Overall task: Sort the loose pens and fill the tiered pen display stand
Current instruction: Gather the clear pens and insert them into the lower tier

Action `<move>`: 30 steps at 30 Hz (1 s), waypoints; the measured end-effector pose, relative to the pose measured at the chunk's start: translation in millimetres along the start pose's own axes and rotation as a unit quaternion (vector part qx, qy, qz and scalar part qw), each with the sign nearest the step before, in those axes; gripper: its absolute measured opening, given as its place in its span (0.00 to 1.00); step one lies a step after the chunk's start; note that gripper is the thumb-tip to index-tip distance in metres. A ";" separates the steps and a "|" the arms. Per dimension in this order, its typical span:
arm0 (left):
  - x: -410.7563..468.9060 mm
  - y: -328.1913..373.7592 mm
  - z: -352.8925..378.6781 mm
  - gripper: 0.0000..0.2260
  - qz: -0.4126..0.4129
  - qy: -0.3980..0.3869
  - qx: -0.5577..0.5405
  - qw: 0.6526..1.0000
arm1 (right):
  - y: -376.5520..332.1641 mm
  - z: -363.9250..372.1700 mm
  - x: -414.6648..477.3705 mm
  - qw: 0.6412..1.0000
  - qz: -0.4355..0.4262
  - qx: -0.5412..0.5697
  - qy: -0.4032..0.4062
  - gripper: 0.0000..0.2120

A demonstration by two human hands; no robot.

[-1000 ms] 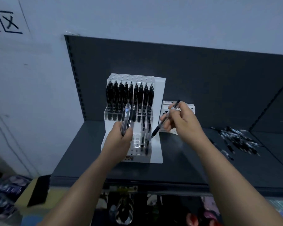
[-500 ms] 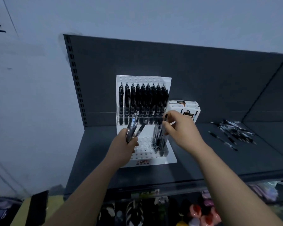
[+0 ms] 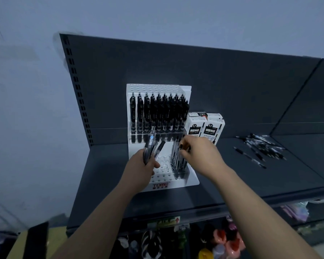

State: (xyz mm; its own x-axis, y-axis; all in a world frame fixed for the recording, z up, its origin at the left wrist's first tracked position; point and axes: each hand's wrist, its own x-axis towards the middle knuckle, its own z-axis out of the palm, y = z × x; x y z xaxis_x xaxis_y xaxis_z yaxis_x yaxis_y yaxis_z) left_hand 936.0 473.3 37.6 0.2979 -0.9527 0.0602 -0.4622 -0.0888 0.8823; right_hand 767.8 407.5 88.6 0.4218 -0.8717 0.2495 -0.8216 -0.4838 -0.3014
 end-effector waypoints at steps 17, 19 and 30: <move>-7.8 11.0 -3.2 0.05 0.044 -0.009 -0.103 0.994 | -8.6 -18.6 1.8 0.985 0.009 0.163 0.063 0.07; -9.9 18.5 -2.6 0.06 0.065 -0.019 -0.123 0.990 | -15.7 -21.1 5.4 0.971 0.022 0.233 0.044 0.09; -6.1 12.6 -18.1 0.08 0.070 -0.025 -0.128 0.989 | -10.6 -32.5 22.6 0.872 0.090 0.479 0.039 0.07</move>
State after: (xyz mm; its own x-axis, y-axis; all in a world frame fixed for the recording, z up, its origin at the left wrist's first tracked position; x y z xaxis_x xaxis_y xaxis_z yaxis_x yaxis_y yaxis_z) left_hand 943.4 483.2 56.8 0.2007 -0.9642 0.1731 -0.2684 0.1158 0.9563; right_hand 773.5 395.5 127.4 0.2608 -0.9503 0.1701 -0.1589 -0.2160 -0.9634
